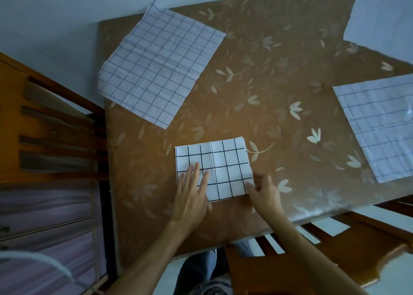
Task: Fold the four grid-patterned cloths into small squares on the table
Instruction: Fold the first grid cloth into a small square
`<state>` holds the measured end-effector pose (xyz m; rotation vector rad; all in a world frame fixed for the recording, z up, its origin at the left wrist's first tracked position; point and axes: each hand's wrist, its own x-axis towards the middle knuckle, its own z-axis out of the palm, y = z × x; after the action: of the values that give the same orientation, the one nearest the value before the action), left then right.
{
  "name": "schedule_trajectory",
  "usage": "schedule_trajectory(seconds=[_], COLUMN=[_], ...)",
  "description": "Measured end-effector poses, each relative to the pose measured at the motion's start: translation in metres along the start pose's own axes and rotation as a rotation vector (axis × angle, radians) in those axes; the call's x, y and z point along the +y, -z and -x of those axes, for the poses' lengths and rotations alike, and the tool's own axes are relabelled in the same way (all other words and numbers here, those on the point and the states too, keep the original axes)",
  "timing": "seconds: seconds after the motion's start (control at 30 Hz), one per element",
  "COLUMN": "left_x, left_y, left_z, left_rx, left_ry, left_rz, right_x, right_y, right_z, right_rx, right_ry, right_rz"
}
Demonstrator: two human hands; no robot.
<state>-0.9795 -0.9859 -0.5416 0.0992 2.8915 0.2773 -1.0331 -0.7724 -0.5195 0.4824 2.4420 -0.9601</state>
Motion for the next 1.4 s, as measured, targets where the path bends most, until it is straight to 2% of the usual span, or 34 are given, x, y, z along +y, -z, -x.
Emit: schedule_trajectory(seconds=[0.13, 0.23, 0.3, 0.43, 0.53, 0.6, 0.7, 0.8, 0.87, 0.97, 1.03, 1.1, 1.2, 1.4], left_x=[0.017, 0.025, 0.026, 0.024, 0.022, 0.019, 0.013, 0.007, 0.003, -0.007, -0.014, -0.021, -0.032, -0.054], left_y=[-0.002, 0.001, 0.002, 0.009, 0.026, 0.039, 0.058, 0.079, 0.09, 0.097, 0.095, 0.09, 0.076, 0.047], left_z=[0.012, 0.025, 0.032, 0.035, 0.032, 0.031, 0.029, 0.03, 0.032, 0.033, 0.033, 0.032, 0.028, 0.025], left_rx=[-0.041, -0.182, -0.153, 0.051, 0.114, 0.1, 0.071, -0.019, -0.117, -0.198, -0.28, -0.297, -0.155, -0.012], left_ry=[-0.069, -0.072, -0.079, -0.058, -0.079, -0.078, -0.045, -0.016, 0.03, 0.142, 0.209, 0.258, 0.269, 0.238], left_rz=[0.152, 0.213, 0.214, 0.291, 0.434, 0.577, 0.81, 0.948, 1.081, 1.284, 1.391, 1.391, 1.204, 0.974], right_x=[-0.002, -0.007, -0.014, -0.033, -0.049, -0.05, -0.035, -0.018, -0.013, -0.008, -0.009, -0.011, -0.009, -0.01], right_y=[0.0, 0.0, 0.002, 0.014, 0.029, 0.039, 0.049, 0.054, 0.058, 0.059, 0.057, 0.053, 0.041, 0.02], right_z=[0.009, 0.022, 0.032, 0.058, 0.078, 0.083, 0.074, 0.062, 0.057, 0.048, 0.045, 0.04, 0.029, 0.015], right_rx=[-0.117, -0.198, -0.271, -0.408, -0.412, -0.35, -0.219, -0.194, -0.228, -0.39, -0.442, -0.432, -0.365, -0.221], right_ry=[-0.134, -0.184, -0.159, 0.036, 0.191, 0.218, 0.268, 0.3, 0.282, 0.298, 0.327, 0.334, 0.281, 0.191], right_rz=[-0.158, -0.343, -0.444, -0.56, -0.538, -0.506, -0.318, -0.102, -0.106, -0.215, -0.223, -0.228, -0.274, -0.264])
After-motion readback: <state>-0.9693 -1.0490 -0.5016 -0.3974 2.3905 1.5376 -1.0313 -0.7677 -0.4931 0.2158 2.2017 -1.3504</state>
